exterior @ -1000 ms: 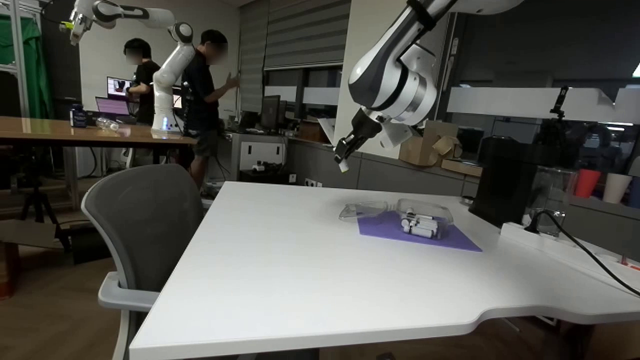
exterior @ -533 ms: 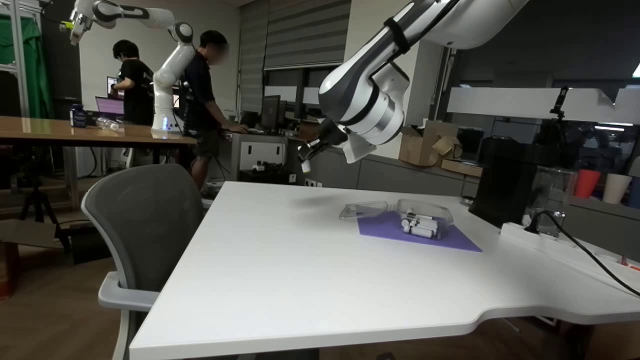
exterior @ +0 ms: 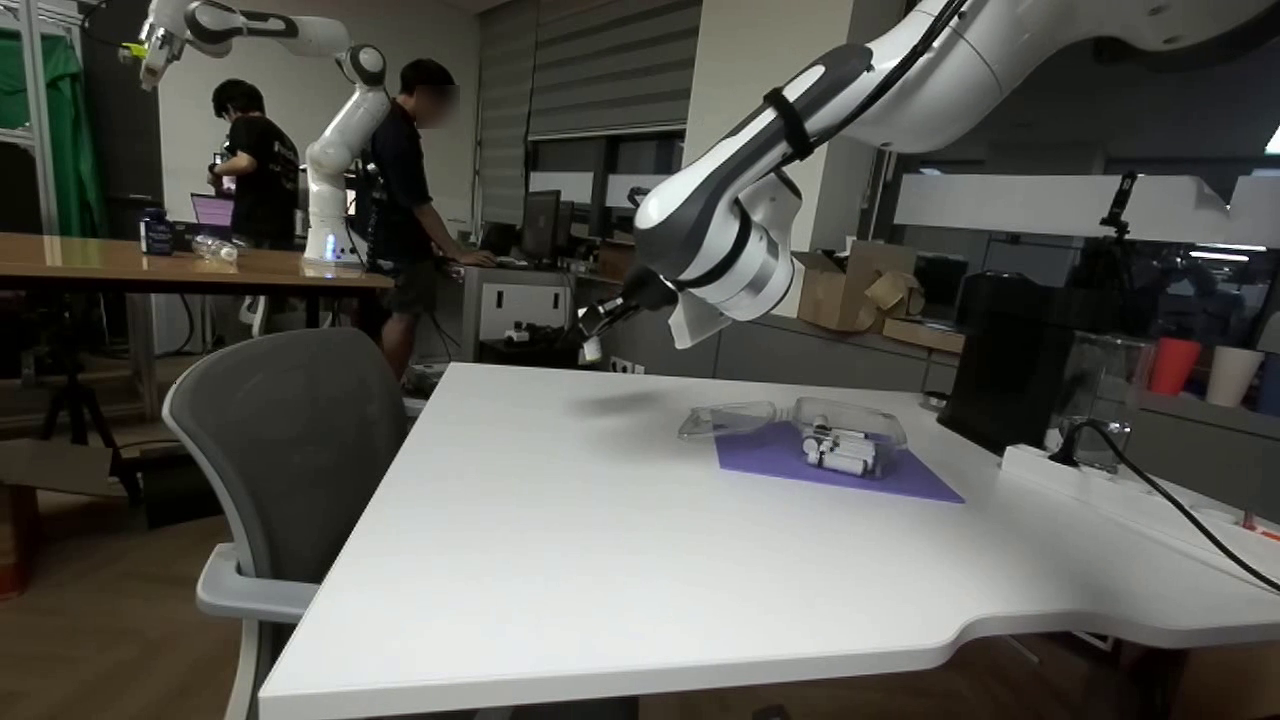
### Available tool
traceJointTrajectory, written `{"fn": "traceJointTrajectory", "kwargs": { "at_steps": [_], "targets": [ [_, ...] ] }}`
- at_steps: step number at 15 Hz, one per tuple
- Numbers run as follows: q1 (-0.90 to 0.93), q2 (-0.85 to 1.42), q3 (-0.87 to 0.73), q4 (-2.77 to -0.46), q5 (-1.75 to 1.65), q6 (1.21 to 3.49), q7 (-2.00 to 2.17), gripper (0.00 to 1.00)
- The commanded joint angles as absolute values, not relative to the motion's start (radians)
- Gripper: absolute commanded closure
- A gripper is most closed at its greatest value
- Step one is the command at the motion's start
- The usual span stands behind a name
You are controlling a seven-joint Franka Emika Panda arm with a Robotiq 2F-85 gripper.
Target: Remove one bottle from the clear box and close it
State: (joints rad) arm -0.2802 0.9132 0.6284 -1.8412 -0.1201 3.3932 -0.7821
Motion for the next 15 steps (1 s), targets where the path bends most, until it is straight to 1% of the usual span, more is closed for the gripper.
{"fn": "traceJointTrajectory", "kwargs": {
  "at_steps": [1, 2, 3, 6, 7, 8, 15],
  "targets": [
    [-0.265, 0.908, 0.591, -1.834, -0.231, 3.394, -0.662, 0.71],
    [-0.264, 0.908, 0.591, -1.832, -0.231, 3.393, -0.662, 0.71],
    [-0.264, 0.908, 0.592, -1.831, -0.231, 3.393, -0.662, 0.93],
    [-0.248, 0.974, 0.571, -1.8, -0.343, 3.483, -0.596, 0.93],
    [-0.264, 1.001, 0.604, -1.802, -0.283, 3.51, -0.673, 0.93],
    [-0.284, 1.037, 0.634, -1.743, -0.299, 3.464, -0.676, 0.93],
    [-0.379, 1.227, 0.784, -1.648, -0.347, 3.459, -0.681, 0.93]
  ]
}}
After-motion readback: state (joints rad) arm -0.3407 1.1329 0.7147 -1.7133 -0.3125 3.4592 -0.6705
